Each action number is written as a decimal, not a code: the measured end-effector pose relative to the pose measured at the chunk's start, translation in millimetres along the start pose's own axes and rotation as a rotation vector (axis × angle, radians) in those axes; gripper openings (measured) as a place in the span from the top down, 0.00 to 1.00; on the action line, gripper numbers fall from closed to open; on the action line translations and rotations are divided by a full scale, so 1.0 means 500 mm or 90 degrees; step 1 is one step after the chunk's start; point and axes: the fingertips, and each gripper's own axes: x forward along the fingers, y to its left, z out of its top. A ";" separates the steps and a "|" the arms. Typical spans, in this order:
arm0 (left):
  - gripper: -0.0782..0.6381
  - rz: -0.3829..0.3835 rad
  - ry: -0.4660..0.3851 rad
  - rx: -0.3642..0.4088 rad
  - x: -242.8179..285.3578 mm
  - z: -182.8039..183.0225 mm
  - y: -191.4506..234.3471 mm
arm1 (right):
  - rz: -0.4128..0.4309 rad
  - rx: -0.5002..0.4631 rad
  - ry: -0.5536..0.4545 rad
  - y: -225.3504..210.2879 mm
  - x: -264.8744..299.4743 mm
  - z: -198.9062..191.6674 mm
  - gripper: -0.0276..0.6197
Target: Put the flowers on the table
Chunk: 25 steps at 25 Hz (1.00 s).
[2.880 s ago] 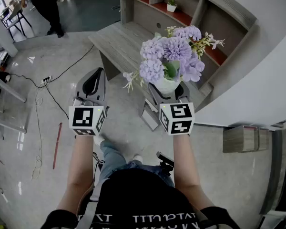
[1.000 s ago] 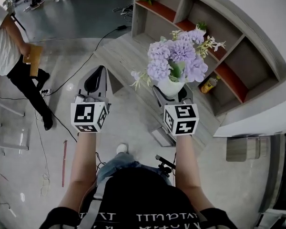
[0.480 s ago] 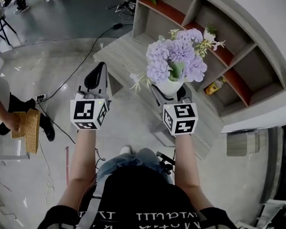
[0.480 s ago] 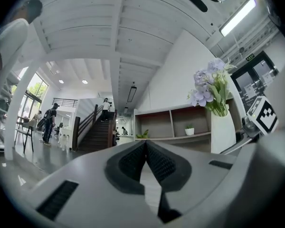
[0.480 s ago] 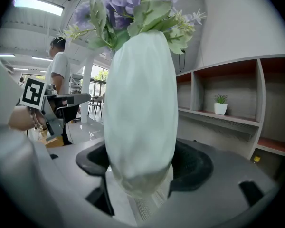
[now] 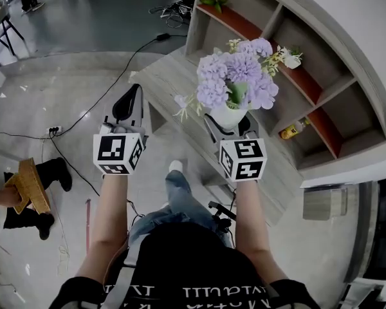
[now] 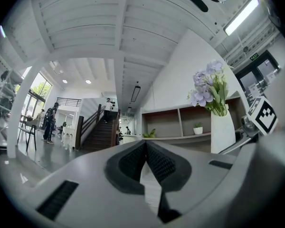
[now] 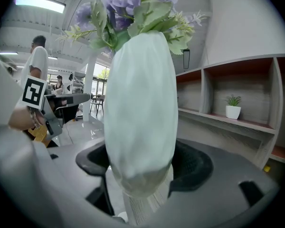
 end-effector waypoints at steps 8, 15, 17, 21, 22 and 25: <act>0.88 -0.041 -0.011 -0.032 -0.048 -0.006 -0.058 | -0.046 -0.015 0.019 0.006 -0.095 -0.027 0.38; 0.88 -0.035 -0.021 -0.017 -0.144 0.026 -0.100 | -0.036 -0.016 -0.001 0.046 -0.182 -0.041 0.38; 0.88 -0.027 -0.011 -0.015 -0.083 0.013 -0.066 | -0.024 -0.013 0.005 0.026 -0.111 -0.027 0.38; 0.88 -0.021 -0.003 -0.011 0.003 -0.004 -0.023 | -0.014 -0.009 0.005 -0.005 -0.012 -0.002 0.38; 0.88 -0.020 -0.003 -0.011 0.005 -0.004 -0.020 | -0.013 -0.009 0.003 -0.005 -0.008 0.001 0.38; 0.88 -0.017 0.002 -0.011 -0.011 0.003 -0.021 | -0.010 -0.008 0.000 0.006 -0.017 0.008 0.38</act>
